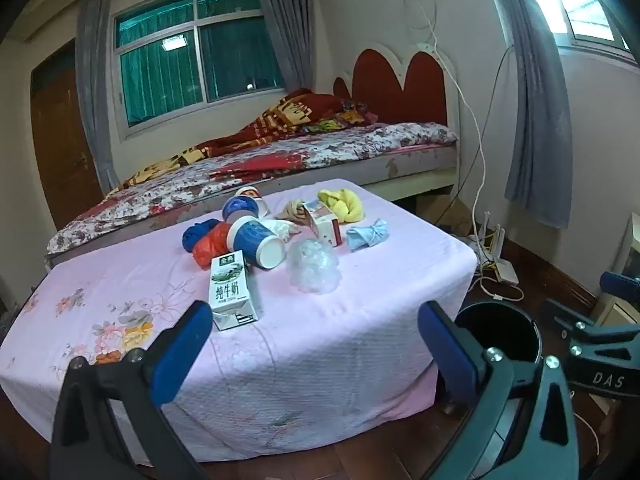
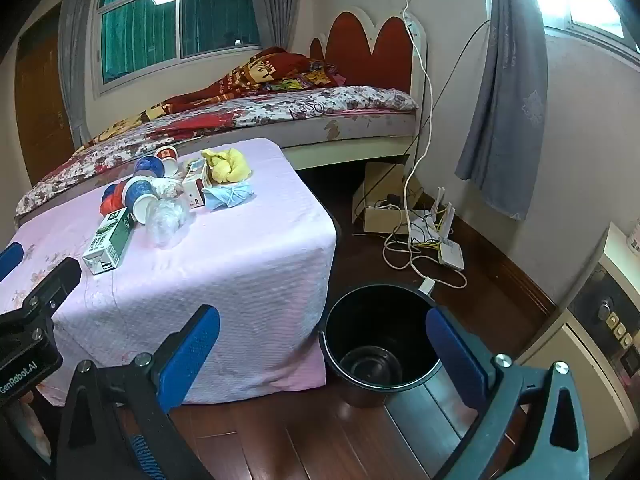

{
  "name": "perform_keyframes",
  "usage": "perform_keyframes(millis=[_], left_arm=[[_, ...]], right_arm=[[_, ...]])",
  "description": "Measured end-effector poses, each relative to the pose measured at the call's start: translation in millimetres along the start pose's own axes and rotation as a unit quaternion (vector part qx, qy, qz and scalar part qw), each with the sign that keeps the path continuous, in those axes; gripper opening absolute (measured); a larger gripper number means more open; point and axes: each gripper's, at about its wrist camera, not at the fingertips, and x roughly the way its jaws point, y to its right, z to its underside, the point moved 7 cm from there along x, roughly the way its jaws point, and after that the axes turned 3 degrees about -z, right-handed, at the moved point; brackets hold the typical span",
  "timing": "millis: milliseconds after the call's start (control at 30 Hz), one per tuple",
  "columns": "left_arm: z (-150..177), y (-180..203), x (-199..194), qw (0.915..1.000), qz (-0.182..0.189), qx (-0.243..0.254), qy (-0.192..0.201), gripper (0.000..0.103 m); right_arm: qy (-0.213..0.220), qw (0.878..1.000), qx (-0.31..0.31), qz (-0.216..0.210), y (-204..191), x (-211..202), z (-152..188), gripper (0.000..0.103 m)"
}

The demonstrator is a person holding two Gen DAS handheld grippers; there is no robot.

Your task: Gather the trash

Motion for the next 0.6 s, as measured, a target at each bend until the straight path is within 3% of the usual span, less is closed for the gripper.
perform_keyframes(millis=[200,233,600], left_arm=[[-1.2,-9.5,4.6,0.9999,0.01,-0.012,-0.007,0.103],[1.0,-8.3,0.6,0.9999,-0.008,-0.007,0.001,0.103],[2.8,-12.8,3.0,0.9999,-0.01,-0.013,-0.004,0.103]], right_arm=[[0.004,1.0,-0.004,0.004,-0.3,0.1,-0.1,0.103],[0.004,1.0,-0.004,0.004,-0.3,0.2,-0.2,0.103],[0.003,1.0,-0.004,0.004,-2.4,1.1,-0.6,0.103]])
